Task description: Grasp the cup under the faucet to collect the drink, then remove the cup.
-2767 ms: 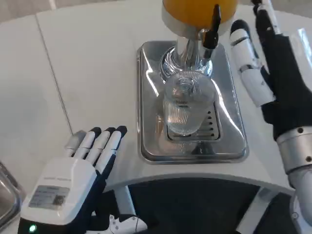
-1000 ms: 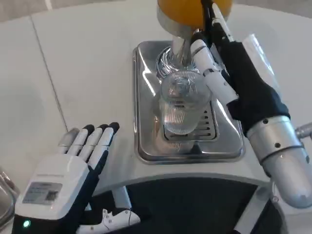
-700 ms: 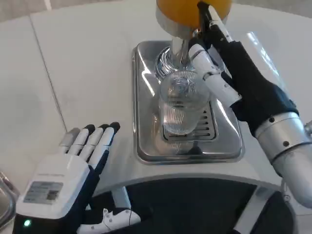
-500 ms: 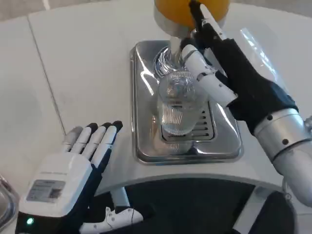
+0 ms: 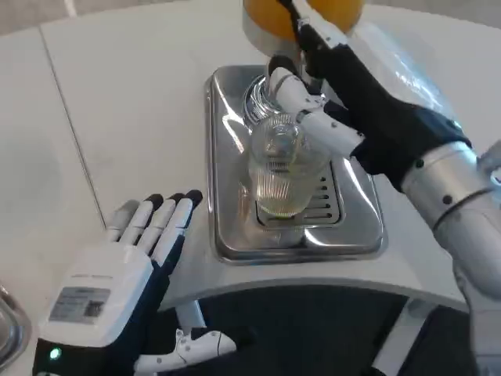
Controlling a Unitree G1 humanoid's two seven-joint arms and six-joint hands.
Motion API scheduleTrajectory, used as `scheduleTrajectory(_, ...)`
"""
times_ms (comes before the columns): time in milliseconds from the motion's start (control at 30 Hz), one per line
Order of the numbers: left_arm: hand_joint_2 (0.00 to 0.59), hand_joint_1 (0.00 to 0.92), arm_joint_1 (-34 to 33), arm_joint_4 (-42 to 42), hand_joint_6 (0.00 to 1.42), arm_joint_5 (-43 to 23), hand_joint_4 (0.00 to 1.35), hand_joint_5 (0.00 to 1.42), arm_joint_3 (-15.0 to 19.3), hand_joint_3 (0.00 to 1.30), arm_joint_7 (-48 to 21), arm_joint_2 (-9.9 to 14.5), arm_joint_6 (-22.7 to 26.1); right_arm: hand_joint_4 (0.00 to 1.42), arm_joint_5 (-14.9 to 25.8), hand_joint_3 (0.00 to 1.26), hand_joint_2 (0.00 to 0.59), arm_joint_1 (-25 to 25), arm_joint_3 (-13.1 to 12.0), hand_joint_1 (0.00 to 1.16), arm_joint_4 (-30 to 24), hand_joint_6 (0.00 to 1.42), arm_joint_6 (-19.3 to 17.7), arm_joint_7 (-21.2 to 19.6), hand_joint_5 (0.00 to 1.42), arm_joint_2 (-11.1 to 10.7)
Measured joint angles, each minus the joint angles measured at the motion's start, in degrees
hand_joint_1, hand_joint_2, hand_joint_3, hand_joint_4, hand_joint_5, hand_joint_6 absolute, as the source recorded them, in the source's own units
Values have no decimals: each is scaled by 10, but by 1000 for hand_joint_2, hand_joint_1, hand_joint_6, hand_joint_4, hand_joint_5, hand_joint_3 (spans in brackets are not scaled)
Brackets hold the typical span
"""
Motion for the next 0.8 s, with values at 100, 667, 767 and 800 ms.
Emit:
scheduleTrajectory(100, 47, 0, -3, 1, 22, -2, 0, 12, -3, 0, 5, 0, -5, 0, -5, 0, 586, -3, 1, 0, 1, 0, 0, 7, 0, 0)
scheduleTrajectory(667, 25, 2, -58, 68, 60, -23, 0, 53, -15, 0, 28, -22, -35, 0, -11, 0, 586, -15, 2, 0, 6, 0, 1, 23, 0, 5)
scheduleTrajectory(767, 25, 2, -86, 88, 58, -23, 0, 54, -22, 0, 29, -26, -21, 0, -11, 0, 586, -15, 2, 0, 5, 0, 1, 24, 0, 5)
scheduleTrajectory(800, 25, 2, -95, 94, 58, -22, 0, 54, -23, 0, 29, -26, -18, 0, -11, 0, 586, -15, 2, 0, 4, 0, 1, 24, 0, 5)
